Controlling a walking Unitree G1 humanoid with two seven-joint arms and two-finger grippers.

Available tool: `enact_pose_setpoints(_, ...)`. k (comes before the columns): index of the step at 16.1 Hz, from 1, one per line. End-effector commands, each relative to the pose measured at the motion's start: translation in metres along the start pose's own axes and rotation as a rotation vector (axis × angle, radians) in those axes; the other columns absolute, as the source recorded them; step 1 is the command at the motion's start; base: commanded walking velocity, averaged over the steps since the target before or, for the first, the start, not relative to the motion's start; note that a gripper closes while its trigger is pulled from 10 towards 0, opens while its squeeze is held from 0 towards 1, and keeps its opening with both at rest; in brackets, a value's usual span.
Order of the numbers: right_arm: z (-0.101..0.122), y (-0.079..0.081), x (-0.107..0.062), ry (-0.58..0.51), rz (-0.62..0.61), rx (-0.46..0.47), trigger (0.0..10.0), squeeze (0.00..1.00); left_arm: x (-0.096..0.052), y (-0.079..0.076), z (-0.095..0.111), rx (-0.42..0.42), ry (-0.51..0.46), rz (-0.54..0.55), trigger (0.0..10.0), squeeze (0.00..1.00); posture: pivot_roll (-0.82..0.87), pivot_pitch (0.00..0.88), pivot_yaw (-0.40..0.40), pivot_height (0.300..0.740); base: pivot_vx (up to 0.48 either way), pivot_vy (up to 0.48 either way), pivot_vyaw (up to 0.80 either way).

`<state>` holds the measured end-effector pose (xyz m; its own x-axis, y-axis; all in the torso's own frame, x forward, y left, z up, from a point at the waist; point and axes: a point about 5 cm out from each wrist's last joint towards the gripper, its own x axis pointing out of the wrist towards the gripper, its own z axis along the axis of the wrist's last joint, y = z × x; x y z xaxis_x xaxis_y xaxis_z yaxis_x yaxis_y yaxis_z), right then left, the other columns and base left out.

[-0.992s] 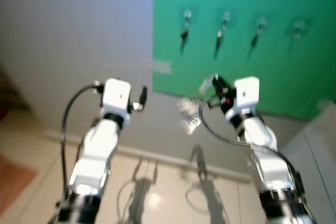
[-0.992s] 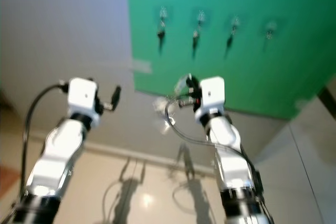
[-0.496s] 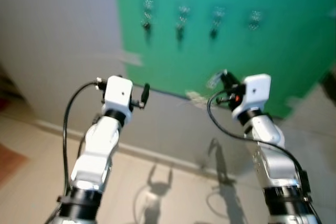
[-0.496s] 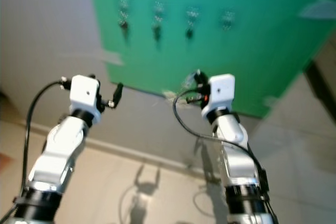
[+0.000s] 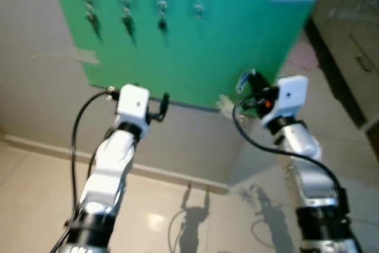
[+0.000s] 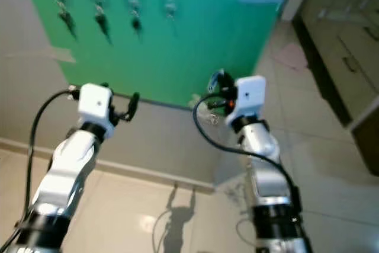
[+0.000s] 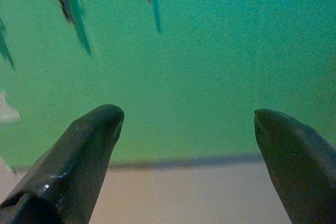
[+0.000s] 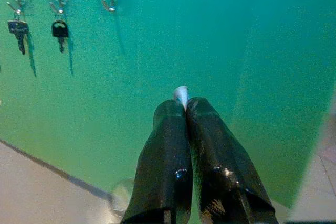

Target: Hang keys on a hook

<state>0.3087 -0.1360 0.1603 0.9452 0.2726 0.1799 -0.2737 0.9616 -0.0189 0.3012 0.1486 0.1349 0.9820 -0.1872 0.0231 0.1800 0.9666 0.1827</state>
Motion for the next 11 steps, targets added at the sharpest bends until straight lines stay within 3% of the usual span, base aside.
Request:
enact_pose_setpoints(1,0.006,0.001,0.003,-0.012,0.015,0.000,10.0,0.00,0.001,0.005,0.007,-0.006,-0.032,0.008,10.0,0.00,-0.08,0.000,-0.015,0.740,0.000,0.000,0.00)
enact_pose_setpoints(5,-0.001,0.006,-0.004,0.033,0.006,0.040,10.0,0.00,0.001,-0.002,0.008,-0.005,-0.050,-0.051,10.0,0.00,-0.10,0.000,-0.006,0.740,0.000,0.000,0.00)
enact_pose_setpoints(11,-0.001,0.014,0.000,0.033,0.003,0.057,10.0,0.00,-0.002,-0.005,0.010,-0.014,-0.062,-0.090,10.0,0.00,-0.08,0.000,-0.012,0.740,0.352,0.000,0.08)
